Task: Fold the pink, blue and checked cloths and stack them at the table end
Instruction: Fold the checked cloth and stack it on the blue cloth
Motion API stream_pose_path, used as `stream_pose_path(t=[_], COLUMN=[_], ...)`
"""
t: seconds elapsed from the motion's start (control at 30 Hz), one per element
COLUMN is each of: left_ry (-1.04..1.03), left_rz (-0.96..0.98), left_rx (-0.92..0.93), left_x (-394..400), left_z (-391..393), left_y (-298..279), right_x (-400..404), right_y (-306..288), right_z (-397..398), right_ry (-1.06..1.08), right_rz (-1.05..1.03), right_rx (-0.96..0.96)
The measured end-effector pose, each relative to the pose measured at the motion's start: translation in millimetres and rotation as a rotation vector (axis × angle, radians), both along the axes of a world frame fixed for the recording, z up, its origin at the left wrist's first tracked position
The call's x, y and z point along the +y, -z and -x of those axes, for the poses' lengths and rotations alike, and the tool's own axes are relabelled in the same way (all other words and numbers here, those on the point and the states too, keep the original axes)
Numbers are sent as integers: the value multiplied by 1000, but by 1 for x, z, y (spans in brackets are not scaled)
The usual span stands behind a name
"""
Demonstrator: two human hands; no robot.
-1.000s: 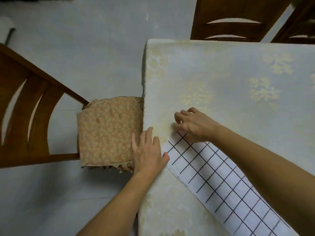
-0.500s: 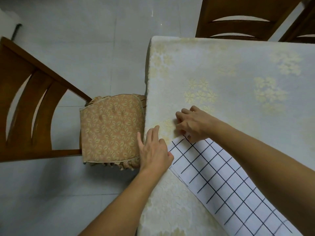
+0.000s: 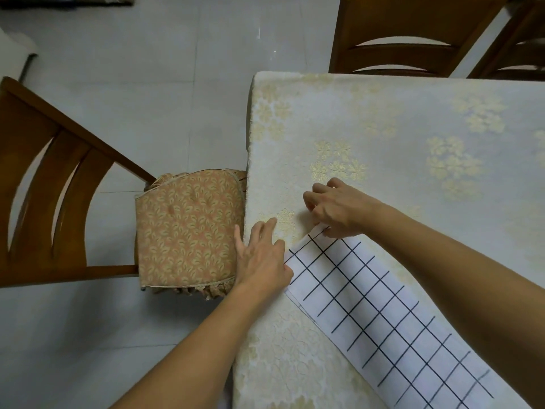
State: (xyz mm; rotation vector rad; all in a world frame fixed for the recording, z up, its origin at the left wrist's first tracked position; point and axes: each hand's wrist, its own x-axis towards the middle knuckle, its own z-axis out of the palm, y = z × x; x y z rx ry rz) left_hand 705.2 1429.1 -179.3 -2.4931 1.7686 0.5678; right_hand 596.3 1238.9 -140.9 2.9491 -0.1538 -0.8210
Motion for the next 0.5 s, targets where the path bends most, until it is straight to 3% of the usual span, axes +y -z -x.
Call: stream_pose_path(t=[0.1, 0.2, 0.5], left_ry=[-4, -30, -56], left_rz=[11, 69, 347], left_rx=[15, -13, -185], left_x=[-5, -13, -62], left_z=[-1, -10, -60], left_y=[-4, -11, -74], right_x=[-5, -11, -32], right_y=[-5, -8, -64], right_z=[3, 8, 3], right_ry=[8, 29, 180], right_rz=[-17, -19, 202], right_rx=[-26, -172, -550])
